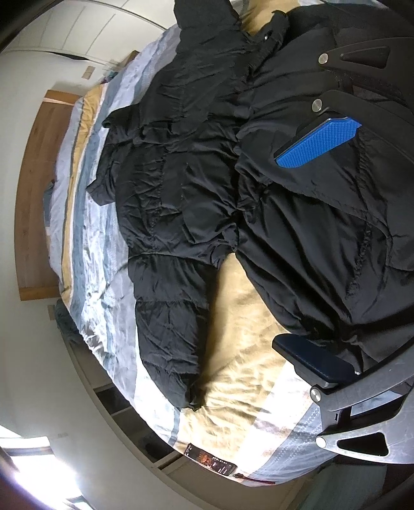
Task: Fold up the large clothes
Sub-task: 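Grasp the coat sleeve cuff with the right tool and lift it, then fold the held sleeve across the coat body and release it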
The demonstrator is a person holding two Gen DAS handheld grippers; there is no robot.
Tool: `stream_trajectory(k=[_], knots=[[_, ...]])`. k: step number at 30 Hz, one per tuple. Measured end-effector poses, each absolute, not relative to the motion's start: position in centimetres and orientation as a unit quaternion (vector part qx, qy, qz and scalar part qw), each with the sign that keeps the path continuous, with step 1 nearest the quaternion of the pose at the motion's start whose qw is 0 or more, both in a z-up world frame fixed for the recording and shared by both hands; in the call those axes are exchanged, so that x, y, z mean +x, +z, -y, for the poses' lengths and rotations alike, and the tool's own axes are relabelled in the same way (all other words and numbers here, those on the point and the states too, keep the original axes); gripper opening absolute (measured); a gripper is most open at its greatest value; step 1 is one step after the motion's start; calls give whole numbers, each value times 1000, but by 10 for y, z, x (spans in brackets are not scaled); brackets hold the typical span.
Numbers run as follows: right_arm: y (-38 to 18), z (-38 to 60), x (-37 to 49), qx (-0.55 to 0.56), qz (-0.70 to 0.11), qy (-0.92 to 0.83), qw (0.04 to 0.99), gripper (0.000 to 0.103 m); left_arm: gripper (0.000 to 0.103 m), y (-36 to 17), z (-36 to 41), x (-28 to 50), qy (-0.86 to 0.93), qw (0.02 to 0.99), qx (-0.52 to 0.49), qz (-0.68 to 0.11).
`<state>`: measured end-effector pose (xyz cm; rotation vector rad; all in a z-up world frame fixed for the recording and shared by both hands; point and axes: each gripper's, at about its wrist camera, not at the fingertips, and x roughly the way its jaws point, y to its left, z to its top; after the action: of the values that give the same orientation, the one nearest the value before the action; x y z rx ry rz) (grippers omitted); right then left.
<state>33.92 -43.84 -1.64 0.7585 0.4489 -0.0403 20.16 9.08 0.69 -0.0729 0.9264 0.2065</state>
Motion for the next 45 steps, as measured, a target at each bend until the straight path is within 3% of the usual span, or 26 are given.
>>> stream_trajectory(k=[18,45], knots=[[19,291,354,239,-246,112,933,5,102,18,-115,189,117,892,-63,-431],[-66,188,369,143,-368,194,898,6,102,2,-122,192,122,882,-67,-449]])
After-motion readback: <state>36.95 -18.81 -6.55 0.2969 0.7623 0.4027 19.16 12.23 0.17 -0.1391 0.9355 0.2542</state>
